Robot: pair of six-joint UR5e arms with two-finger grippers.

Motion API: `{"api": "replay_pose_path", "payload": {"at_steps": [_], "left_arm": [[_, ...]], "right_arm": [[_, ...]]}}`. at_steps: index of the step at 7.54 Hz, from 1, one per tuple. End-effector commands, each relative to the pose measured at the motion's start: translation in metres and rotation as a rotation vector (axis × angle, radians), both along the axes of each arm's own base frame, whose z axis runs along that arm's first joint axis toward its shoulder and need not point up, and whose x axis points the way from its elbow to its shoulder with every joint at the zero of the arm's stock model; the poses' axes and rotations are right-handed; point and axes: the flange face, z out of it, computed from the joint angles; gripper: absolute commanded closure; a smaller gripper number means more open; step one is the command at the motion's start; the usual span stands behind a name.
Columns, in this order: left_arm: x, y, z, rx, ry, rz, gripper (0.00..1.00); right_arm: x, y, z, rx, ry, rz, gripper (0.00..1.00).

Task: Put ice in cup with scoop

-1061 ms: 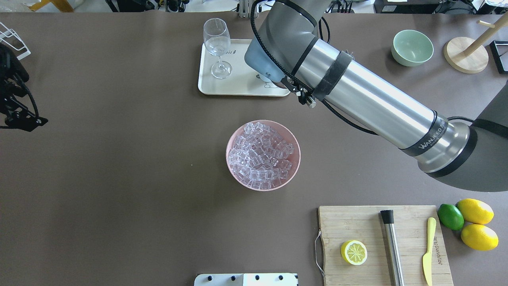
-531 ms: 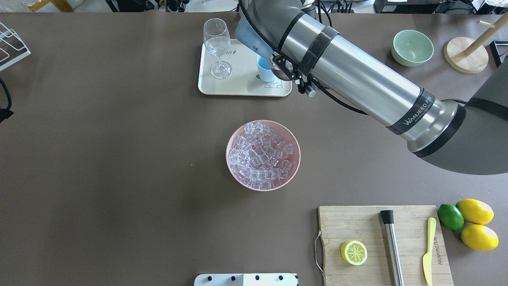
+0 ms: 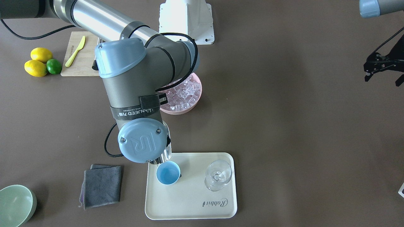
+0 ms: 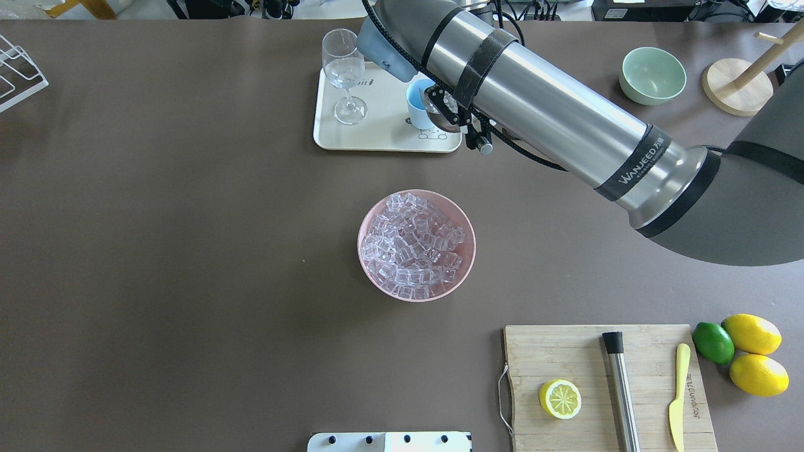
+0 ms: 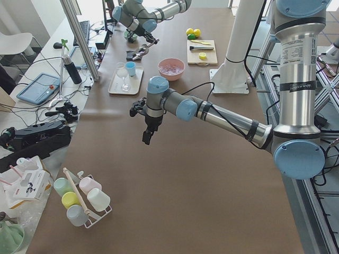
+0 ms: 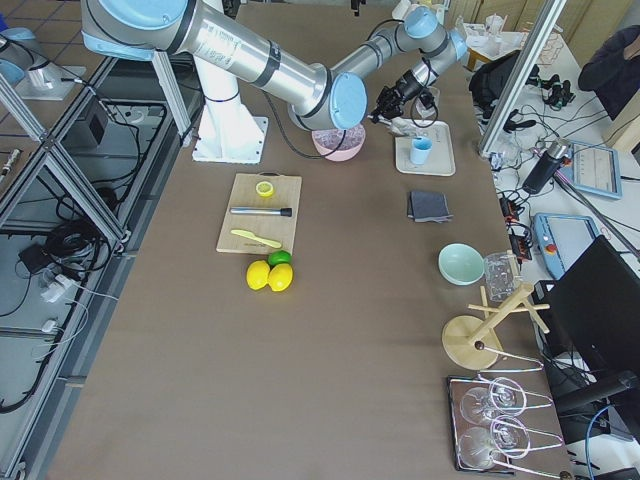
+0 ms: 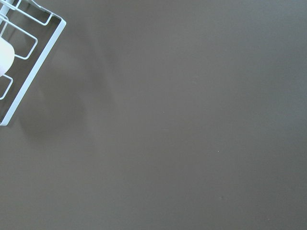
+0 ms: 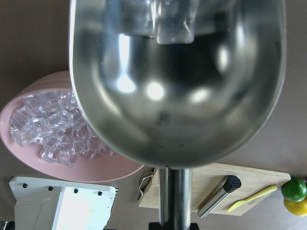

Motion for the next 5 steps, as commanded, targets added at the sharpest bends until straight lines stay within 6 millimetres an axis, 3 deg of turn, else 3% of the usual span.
{"api": "replay_pose_path", "payload": {"at_steps": [1,2,5], "left_arm": [[-0.008,-0.001,0.017,-0.162,0.043,-0.134,0.02],[-0.008,-0.001,0.023,-0.274,0.106,-0.202,0.02],[-0.049,-0.007,0.053,-0.371,0.151,-0.303,0.02]], "right_arm": [[-0.005,0.010,-0.016,-0.025,0.017,-0.012,1.00],[-0.007,0.012,-0.016,-0.028,0.016,-0.014,1.00],[-0.010,0.015,-0.014,-0.039,0.022,-0.019,1.00]]}}
